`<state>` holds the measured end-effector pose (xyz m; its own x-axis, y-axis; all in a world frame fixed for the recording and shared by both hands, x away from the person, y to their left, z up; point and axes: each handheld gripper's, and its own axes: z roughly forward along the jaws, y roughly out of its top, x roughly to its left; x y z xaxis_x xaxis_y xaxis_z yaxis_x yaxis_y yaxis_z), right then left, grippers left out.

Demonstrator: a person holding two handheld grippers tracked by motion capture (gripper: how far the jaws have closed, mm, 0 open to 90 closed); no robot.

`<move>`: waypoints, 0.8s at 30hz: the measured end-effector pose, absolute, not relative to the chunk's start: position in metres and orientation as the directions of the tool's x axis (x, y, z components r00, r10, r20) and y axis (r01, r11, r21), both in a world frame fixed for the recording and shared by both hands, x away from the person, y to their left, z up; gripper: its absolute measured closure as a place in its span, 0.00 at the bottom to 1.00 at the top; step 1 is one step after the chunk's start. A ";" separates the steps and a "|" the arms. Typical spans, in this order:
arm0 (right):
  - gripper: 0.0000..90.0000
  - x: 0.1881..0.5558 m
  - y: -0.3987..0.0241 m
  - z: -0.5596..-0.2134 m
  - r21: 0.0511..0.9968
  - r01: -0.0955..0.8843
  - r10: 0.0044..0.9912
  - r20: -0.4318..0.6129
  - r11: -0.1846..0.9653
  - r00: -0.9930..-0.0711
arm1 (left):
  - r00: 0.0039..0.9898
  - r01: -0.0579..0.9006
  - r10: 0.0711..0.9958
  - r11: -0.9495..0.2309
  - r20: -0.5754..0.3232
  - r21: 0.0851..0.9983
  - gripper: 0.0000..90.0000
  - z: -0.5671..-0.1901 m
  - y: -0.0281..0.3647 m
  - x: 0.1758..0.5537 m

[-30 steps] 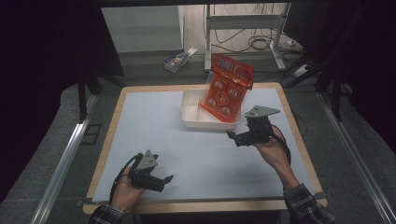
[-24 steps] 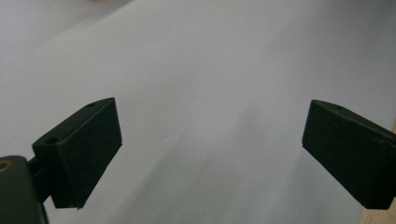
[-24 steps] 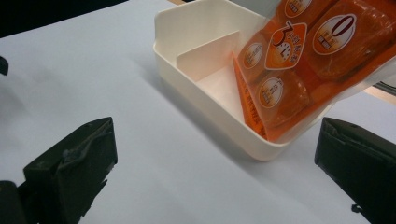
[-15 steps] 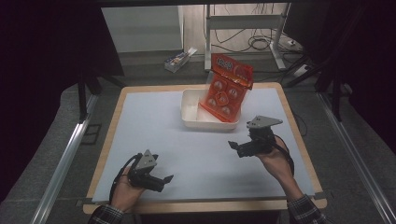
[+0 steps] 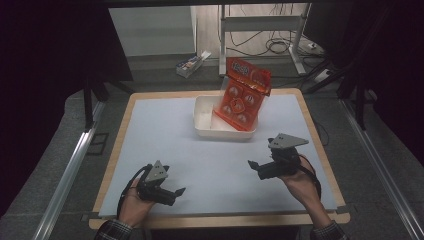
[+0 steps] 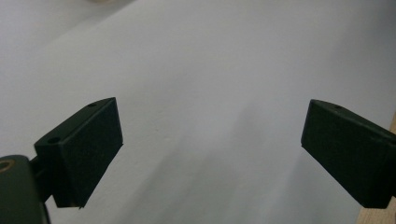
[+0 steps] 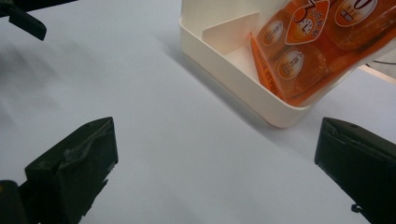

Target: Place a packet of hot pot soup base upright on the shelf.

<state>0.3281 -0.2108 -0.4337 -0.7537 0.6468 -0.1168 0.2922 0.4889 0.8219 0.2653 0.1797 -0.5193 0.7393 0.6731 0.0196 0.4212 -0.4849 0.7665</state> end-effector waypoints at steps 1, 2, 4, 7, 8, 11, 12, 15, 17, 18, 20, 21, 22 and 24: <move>0.00 0.326 -0.213 -0.435 0.823 0.291 0.645 -0.116 0.488 -0.755 | 0.740 0.421 0.673 -0.486 0.021 0.766 0.06 -0.519 0.180 0.265; 0.00 0.325 -0.214 -0.436 0.823 0.292 0.646 -0.114 0.486 -0.755 | 0.740 0.420 0.673 -0.488 0.023 0.765 0.06 -0.519 0.180 0.265; 0.00 0.322 -0.216 -0.438 0.823 0.290 0.649 -0.120 0.488 -0.751 | 0.739 0.419 0.673 -0.491 0.028 0.764 0.06 -0.520 0.179 0.265; 0.00 0.317 -0.220 -0.440 0.823 0.282 0.649 -0.132 0.492 -0.749 | 0.738 0.416 0.674 -0.495 0.034 0.763 0.06 -0.520 0.179 0.265; 0.00 0.316 -0.221 -0.441 0.823 0.282 0.651 -0.134 0.494 -0.747 | 0.738 0.415 0.674 -0.496 0.037 0.763 0.06 -0.520 0.179 0.265; 0.00 0.312 -0.223 -0.445 0.821 0.284 0.653 -0.135 0.495 -0.746 | 0.739 0.413 0.673 -0.498 0.039 0.762 0.06 -0.520 0.179 0.265; 0.00 0.310 -0.224 -0.446 0.820 0.285 0.652 -0.135 0.496 -0.746 | 0.738 0.413 0.673 -0.498 0.039 0.763 0.06 -0.520 0.179 0.265; 0.00 0.306 -0.227 -0.451 0.819 0.289 0.653 -0.132 0.496 -0.746 | 0.738 0.413 0.674 -0.497 0.040 0.763 0.06 -0.520 0.179 0.265; 0.00 0.303 -0.230 -0.454 0.816 0.292 0.656 -0.134 0.498 -0.743 | 0.738 0.412 0.674 -0.498 0.041 0.763 0.06 -0.520 0.179 0.265; 0.00 0.303 -0.231 -0.455 0.815 0.293 0.657 -0.136 0.500 -0.742 | 0.738 0.412 0.673 -0.498 0.040 0.763 0.06 -0.520 0.179 0.265; 0.00 0.298 -0.234 -0.459 0.820 0.296 0.665 -0.133 0.490 -0.734 | 0.737 0.414 0.674 -0.498 0.040 0.762 0.06 -0.520 0.179 0.265; 0.00 0.298 -0.234 -0.459 0.820 0.296 0.665 -0.133 0.490 -0.734 | 0.737 0.415 0.674 -0.497 0.039 0.762 0.06 -0.520 0.179 0.265; 0.00 0.297 -0.235 -0.460 0.821 0.297 0.668 -0.133 0.488 -0.732 | 0.738 0.415 0.674 -0.497 0.038 0.763 0.06 -0.520 0.180 0.265; 0.00 0.295 -0.237 -0.463 0.819 0.297 0.673 -0.139 0.490 -0.727 | 0.737 0.416 0.674 -0.494 0.035 0.763 0.06 -0.520 0.180 0.266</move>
<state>0.2946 -0.2370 -0.4631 -0.7266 0.6729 -0.1389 0.2971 0.4901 0.8195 0.2656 0.1803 -0.5202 0.7374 0.6745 0.0353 0.4156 -0.4944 0.7634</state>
